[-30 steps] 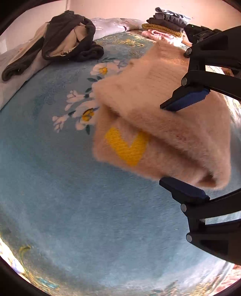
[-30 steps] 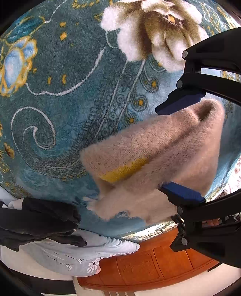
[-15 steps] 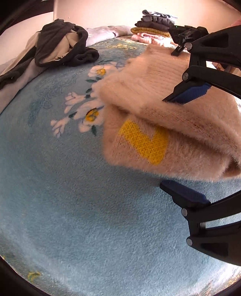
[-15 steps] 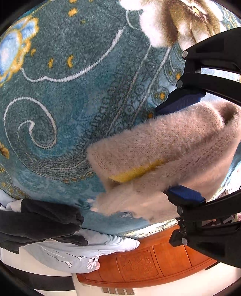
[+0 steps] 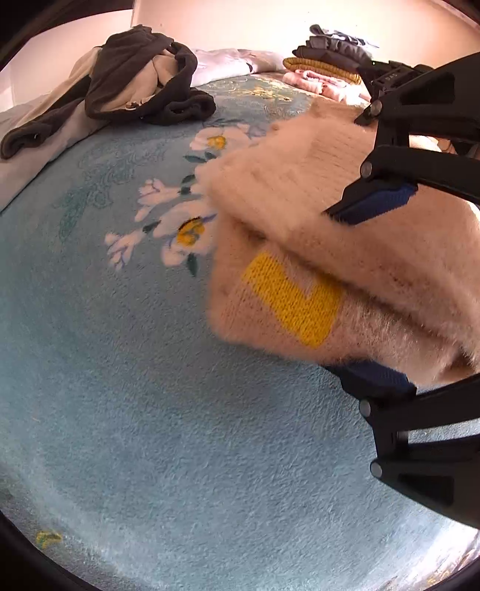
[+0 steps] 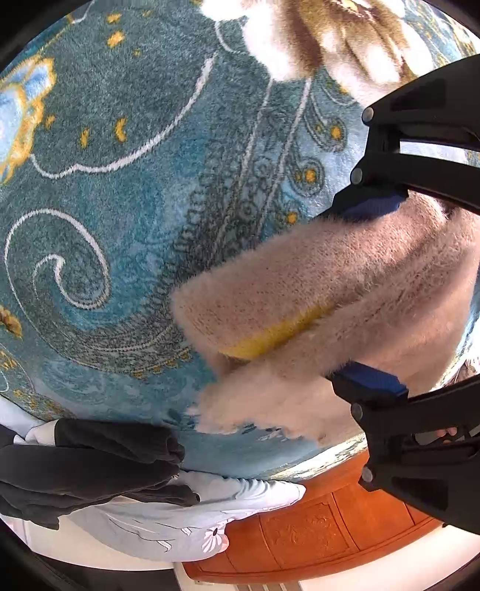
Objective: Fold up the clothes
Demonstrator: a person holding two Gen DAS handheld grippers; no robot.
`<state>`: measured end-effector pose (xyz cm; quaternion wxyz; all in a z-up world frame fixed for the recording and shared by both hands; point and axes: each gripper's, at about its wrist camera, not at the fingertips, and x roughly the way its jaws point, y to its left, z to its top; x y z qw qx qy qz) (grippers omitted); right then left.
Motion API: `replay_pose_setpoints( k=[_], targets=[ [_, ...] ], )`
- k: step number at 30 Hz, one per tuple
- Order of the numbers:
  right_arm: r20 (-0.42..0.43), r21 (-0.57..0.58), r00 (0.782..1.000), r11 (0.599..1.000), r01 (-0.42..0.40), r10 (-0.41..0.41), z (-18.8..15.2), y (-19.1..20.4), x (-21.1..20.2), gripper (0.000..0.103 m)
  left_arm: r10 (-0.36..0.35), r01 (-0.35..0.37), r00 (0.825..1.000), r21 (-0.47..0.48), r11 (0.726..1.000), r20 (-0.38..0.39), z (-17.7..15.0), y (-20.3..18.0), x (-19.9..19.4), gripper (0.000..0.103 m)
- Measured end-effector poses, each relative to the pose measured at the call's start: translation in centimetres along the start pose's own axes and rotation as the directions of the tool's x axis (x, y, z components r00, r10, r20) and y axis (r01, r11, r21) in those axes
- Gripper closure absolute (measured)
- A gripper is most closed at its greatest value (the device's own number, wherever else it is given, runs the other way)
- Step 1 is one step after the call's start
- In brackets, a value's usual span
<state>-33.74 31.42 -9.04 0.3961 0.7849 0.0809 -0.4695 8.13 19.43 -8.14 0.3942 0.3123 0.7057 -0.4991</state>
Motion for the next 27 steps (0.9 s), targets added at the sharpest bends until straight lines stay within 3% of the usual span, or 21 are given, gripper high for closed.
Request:
replay_pose_setpoints(
  k=[5,8,17,21,27],
  targets=[
    [0.005,-0.036,1.0,0.999,-0.022,0.023,-1.2,0.4,-1.2,0.062,0.007,-0.006,0.999,-0.03,1.0,0.031,-0.8,-0.3,-1.5,0.056],
    [0.014,-0.049,0.999,0.998,-0.049,0.05,-2.3,0.8,-2.1,0.066,0.001,0.001,0.998,-0.019,1.0,0.065,-1.8,-0.8,-3.2,0.063],
    [0.02,-0.082,0.998,0.995,-0.055,0.057,-7.5,3.6,-5.0,0.068,-0.071,0.071,0.994,0.004,0.997,0.081,-8.3,0.0,-9.2,0.075],
    [0.013,-0.072,0.999,0.996,-0.047,0.048,-10.0,4.0,-5.9,0.068,-0.111,0.112,0.991,-0.017,0.994,0.071,-10.3,-1.0,-9.1,0.084],
    [-0.005,-0.066,0.998,0.996,0.059,-0.06,-11.4,2.9,-5.9,0.068,-0.145,0.146,0.989,-0.04,0.988,0.021,-12.4,1.9,-8.8,0.084]
  ],
)
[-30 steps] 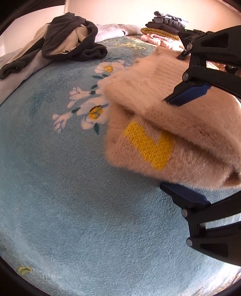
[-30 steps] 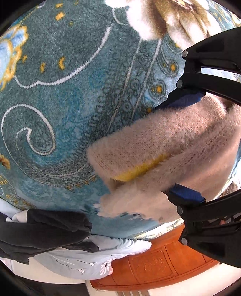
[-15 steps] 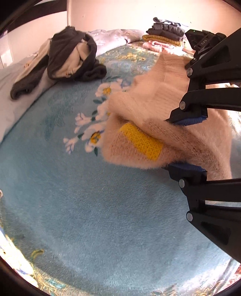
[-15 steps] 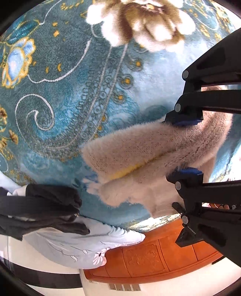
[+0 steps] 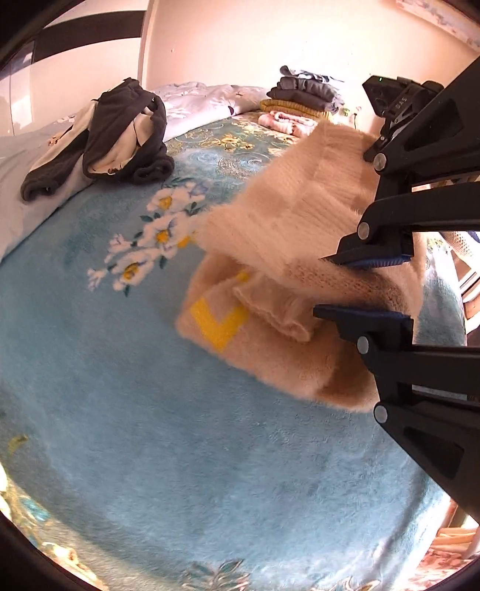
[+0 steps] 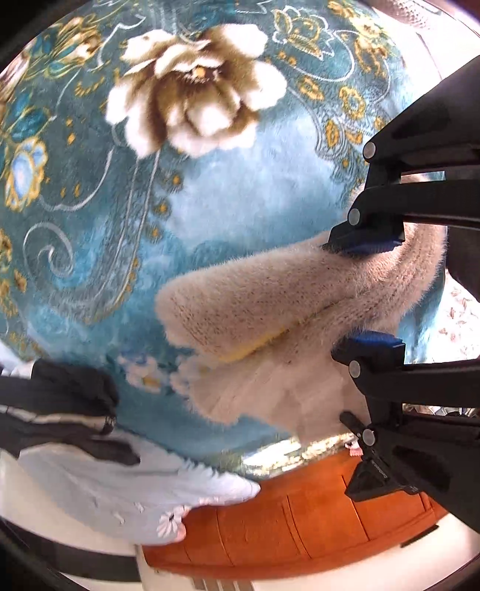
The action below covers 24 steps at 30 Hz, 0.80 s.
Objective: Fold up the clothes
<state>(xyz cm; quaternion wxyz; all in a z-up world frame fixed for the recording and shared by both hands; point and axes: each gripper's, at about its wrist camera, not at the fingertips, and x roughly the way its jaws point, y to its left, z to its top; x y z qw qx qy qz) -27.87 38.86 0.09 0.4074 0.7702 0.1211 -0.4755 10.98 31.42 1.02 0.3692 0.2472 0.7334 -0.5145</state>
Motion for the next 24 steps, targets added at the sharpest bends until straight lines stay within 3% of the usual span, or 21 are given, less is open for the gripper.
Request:
replay_pose_setpoints(
  k=[4,9,13,17,20,22,24],
  targets=[
    [0.017,0.023,0.999,0.999,0.044,-0.045,0.7,-0.7,0.6,0.068,0.014,-0.016,1.0,0.12,0.993,0.017,0.2,-0.6,-0.1,0.084],
    [0.021,0.006,0.996,0.996,0.085,-0.085,1.7,-0.8,0.7,0.066,0.039,-0.056,0.997,0.282,0.958,0.066,1.4,-3.2,0.6,0.084],
    [0.01,0.02,0.994,0.994,0.108,-0.108,2.1,-2.3,0.9,0.061,0.07,-0.101,0.989,0.241,0.965,0.133,3.3,-1.9,0.7,0.09],
    [0.0,0.037,0.991,0.991,0.132,-0.132,2.7,-3.6,2.1,0.057,0.034,-0.042,0.997,0.133,0.99,0.067,4.6,1.5,1.3,0.093],
    [0.0,0.049,0.991,0.99,0.135,-0.135,2.6,-4.7,2.3,0.052,-0.031,0.027,0.999,0.151,0.988,0.023,3.8,1.8,1.0,0.079],
    [0.002,0.061,0.991,0.99,0.13,-0.131,2.5,-5.3,2.3,0.051,-0.062,0.062,0.998,0.191,0.98,-0.004,2.9,1.3,1.1,0.042],
    [0.005,0.079,0.993,0.99,0.118,-0.118,2.3,-5.8,2.2,0.049,-0.067,0.072,0.997,0.221,0.973,-0.031,2.2,0.9,1.7,0.036]
  ],
)
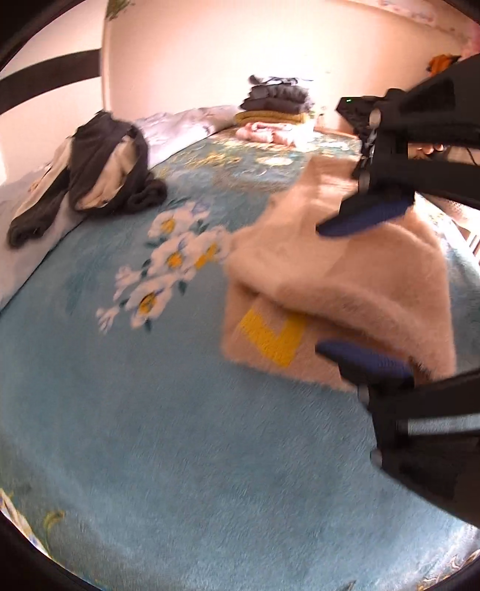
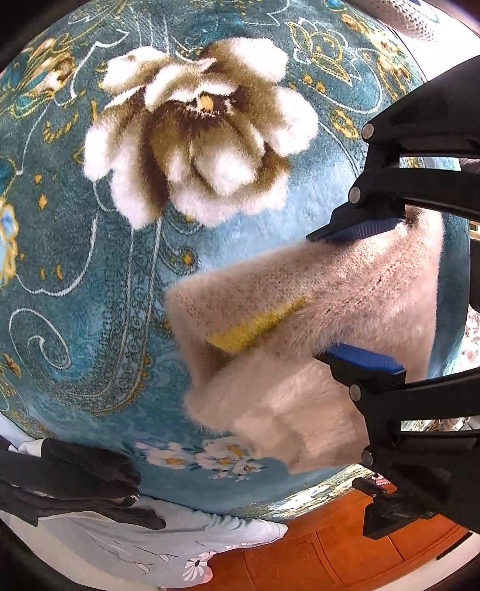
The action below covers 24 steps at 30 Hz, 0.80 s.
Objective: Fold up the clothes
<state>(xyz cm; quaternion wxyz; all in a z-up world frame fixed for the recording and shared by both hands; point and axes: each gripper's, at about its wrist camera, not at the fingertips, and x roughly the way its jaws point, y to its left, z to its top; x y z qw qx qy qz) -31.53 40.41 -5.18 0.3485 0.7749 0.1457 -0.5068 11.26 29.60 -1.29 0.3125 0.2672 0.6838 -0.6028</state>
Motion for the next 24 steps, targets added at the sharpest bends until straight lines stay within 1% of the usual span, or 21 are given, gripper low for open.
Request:
replay_pose_setpoints(
  k=[3,4,5,7,8,9,10,12,14,15,16,17,18,19,21,24],
  targets=[
    [0.002,0.016,1.0,1.0,-0.004,0.004,0.0,-0.1,0.0,0.049,0.04,-0.04,0.999,0.004,0.999,-0.025,0.2,-0.4,1.5,0.038],
    [0.004,0.012,1.0,1.0,-0.005,0.005,0.0,0.0,-0.1,0.049,0.031,-0.031,0.999,0.002,1.0,-0.024,0.3,-0.6,1.9,0.039],
    [0.007,0.006,1.0,1.0,0.0,0.0,0.0,0.0,-0.2,0.048,0.024,-0.024,1.0,0.002,1.0,-0.02,0.5,-0.9,2.3,0.043],
    [0.011,-0.006,1.0,1.0,0.008,-0.008,0.0,0.1,-0.5,0.048,0.028,-0.028,1.0,0.012,1.0,-0.005,0.8,-1.6,3.0,0.069],
    [0.014,0.003,1.0,1.0,0.003,-0.003,0.0,0.0,-0.7,0.048,0.048,-0.048,0.999,0.023,0.999,-0.002,0.9,-1.9,3.4,0.078],
    [0.016,0.012,1.0,1.0,-0.001,0.001,0.0,-0.2,-0.8,0.048,0.07,-0.07,0.998,0.038,0.997,-0.001,1.0,-2.1,3.7,0.091],
    [0.018,0.021,1.0,1.0,-0.006,0.006,0.0,-0.3,-1.0,0.048,0.07,-0.07,0.998,0.043,0.997,0.008,1.1,-2.2,3.8,0.091],
    [0.038,0.038,0.999,0.999,-0.02,0.019,0.0,-0.6,-1.6,0.048,0.009,-0.01,0.999,0.031,0.999,0.051,1.6,-2.1,2.8,0.092],
    [0.06,0.034,0.998,0.999,-0.035,0.033,-0.1,-0.5,-2.2,0.047,-0.042,0.041,0.994,0.017,0.999,0.098,2.0,-1.8,1.7,0.092],
    [0.065,0.018,0.997,0.999,-0.044,0.043,-0.1,-0.3,-2.4,0.041,-0.042,0.042,0.991,0.003,0.999,0.123,2.3,-1.5,1.0,0.092],
    [0.071,0.002,0.996,0.999,-0.053,0.053,-0.1,-0.1,-2.5,0.039,-0.02,0.022,0.991,-0.008,1.0,0.135,2.6,-0.9,0.7,0.092],
    [0.075,-0.015,0.995,0.998,-0.062,0.063,-0.1,0.1,-2.6,0.036,0.018,-0.016,0.991,-0.018,1.0,0.134,2.9,-0.2,0.8,0.092],
    [0.07,-0.026,0.996,0.998,-0.049,0.051,-0.1,0.2,-2.3,0.034,0.056,-0.053,0.99,-0.029,0.998,0.133,3.2,0.5,0.9,0.092],
    [0.065,-0.038,0.997,0.999,-0.036,0.039,-0.1,0.4,-1.9,0.033,0.075,-0.071,0.99,-0.038,0.997,0.12,3.5,1.1,1.1,0.092],
    [0.062,-0.055,0.998,0.998,-0.017,0.021,-0.1,0.6,-1.3,0.033,0.06,-0.056,0.996,-0.047,0.997,0.071,3.7,1.9,1.7,0.09],
    [0.068,-0.071,0.998,0.997,-0.001,0.005,-0.2,0.8,-0.6,0.03,0.038,-0.039,0.997,0.012,0.999,0.069,3.5,0.8,1.3,0.089]
  ],
)
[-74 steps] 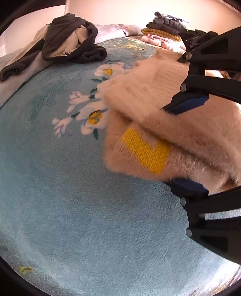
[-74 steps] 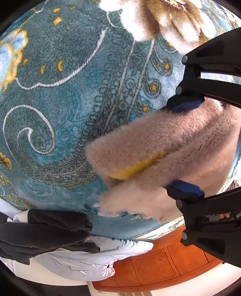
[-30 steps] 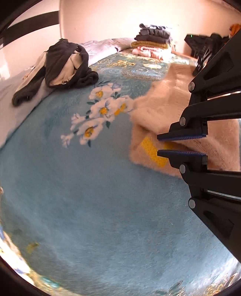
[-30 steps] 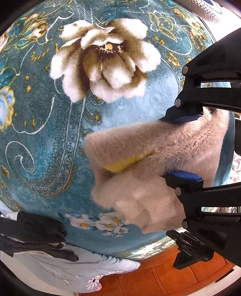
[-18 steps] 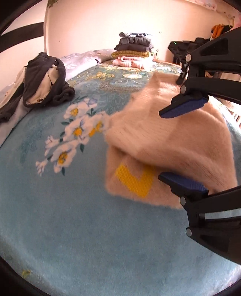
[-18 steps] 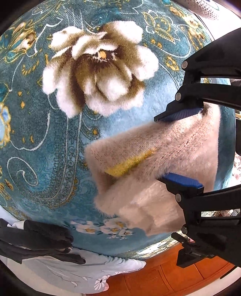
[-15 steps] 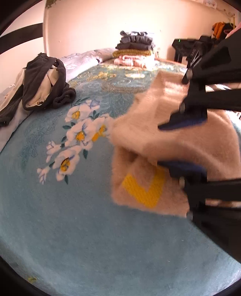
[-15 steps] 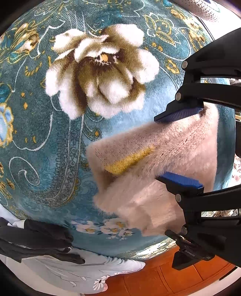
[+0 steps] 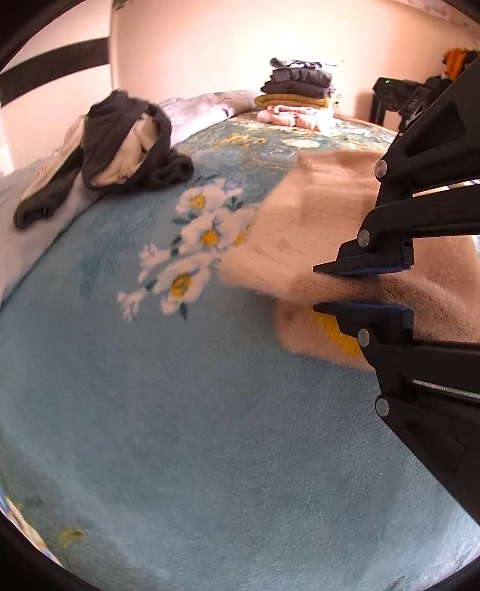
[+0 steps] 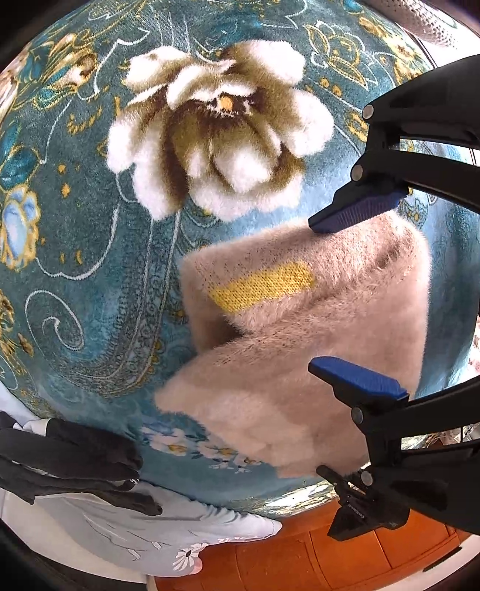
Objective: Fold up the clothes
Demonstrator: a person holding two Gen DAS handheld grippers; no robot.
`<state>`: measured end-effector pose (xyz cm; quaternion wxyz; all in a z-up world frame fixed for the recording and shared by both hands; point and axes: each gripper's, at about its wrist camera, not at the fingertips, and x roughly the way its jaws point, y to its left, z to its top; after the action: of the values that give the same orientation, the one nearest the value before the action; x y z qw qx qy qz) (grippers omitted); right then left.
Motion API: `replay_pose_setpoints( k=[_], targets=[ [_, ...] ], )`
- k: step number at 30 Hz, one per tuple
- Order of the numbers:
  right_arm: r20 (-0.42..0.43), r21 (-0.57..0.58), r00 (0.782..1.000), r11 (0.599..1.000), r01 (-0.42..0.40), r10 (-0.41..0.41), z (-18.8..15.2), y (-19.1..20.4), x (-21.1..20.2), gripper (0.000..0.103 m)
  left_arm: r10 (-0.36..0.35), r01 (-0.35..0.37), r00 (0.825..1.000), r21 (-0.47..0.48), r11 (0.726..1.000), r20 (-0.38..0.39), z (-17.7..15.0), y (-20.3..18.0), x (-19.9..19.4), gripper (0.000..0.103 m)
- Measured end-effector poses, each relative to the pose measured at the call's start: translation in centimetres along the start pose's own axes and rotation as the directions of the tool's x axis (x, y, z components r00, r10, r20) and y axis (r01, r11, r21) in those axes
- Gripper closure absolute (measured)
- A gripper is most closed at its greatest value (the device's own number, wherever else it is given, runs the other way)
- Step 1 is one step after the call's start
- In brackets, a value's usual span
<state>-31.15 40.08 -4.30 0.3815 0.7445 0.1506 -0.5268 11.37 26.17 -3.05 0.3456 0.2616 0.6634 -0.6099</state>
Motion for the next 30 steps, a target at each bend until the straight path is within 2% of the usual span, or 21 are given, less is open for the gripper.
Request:
replay_pose_setpoints(
  k=[3,6,9,11,13,14,17,19,20,25,26,30],
  targets=[
    [0.018,-0.009,0.999,0.999,0.047,-0.046,-0.1,0.3,0.1,0.03,-0.035,0.037,0.999,0.073,0.997,-0.02,-0.1,-1.7,0.1,0.089],
    [0.099,-0.05,0.987,0.99,0.13,-0.124,-0.4,1.5,-1.4,0.03,0.0,0.005,0.999,0.108,0.994,-0.044,0.2,-2.6,0.9,0.089],
    [0.163,-0.128,0.982,0.985,0.116,-0.095,-0.8,3.8,-3.1,0.03,0.014,-0.01,0.999,0.077,0.997,-0.046,0.4,-2.1,1.4,0.089],
    [0.148,-0.198,0.986,0.975,0.102,-0.073,-0.3,5.5,-2.9,0.031,0.011,-0.009,0.999,0.053,0.999,-0.042,0.2,-1.6,1.4,0.089],
    [0.115,-0.245,0.99,0.963,0.113,-0.087,0.3,6.7,-1.6,0.031,0.006,-0.004,0.999,0.026,1.0,-0.04,-0.2,-1.0,1.1,0.086],
    [0.096,-0.245,0.99,0.962,0.123,-0.102,0.7,6.6,-0.9,0.034,0.006,-0.005,0.999,0.016,1.0,-0.042,-0.4,-0.8,1.2,0.086],
    [0.051,-0.209,0.989,0.966,0.149,-0.141,1.4,6.3,0.9,0.07,0.008,-0.008,0.999,-0.005,1.0,-0.05,-0.7,-0.3,1.1,0.085],
    [0.049,-0.215,0.983,0.959,0.184,-0.177,1.2,6.4,1.3,0.079,0.006,-0.006,0.999,-0.007,1.0,-0.052,-0.7,-0.2,1.2,0.085],
    [0.041,-0.224,0.986,0.961,0.165,-0.16,1.0,6.6,1.1,0.089,0.002,-0.002,0.999,-0.007,1.0,-0.053,-0.8,-0.2,1.2,0.085],
    [0.024,-0.264,0.992,0.956,0.125,-0.123,-1.4,5.9,-1.0,0.091,-0.052,0.053,0.996,0.014,0.998,-0.074,-1.3,-1.1,0.7,0.087],
    [0.023,-0.26,0.992,0.957,0.126,-0.124,-1.7,5.4,-1.5,0.091,-0.047,0.049,0.996,0.02,0.999,-0.077,-1.5,-1.3,0.7,0.087],
    [0.002,-0.194,0.988,0.969,0.155,-0.157,-2.2,3.1,-0.9,0.091,0.045,-0.044,0.996,0.026,0.999,-0.07,-1.7,-1.0,1.3,0.086]
  ],
)
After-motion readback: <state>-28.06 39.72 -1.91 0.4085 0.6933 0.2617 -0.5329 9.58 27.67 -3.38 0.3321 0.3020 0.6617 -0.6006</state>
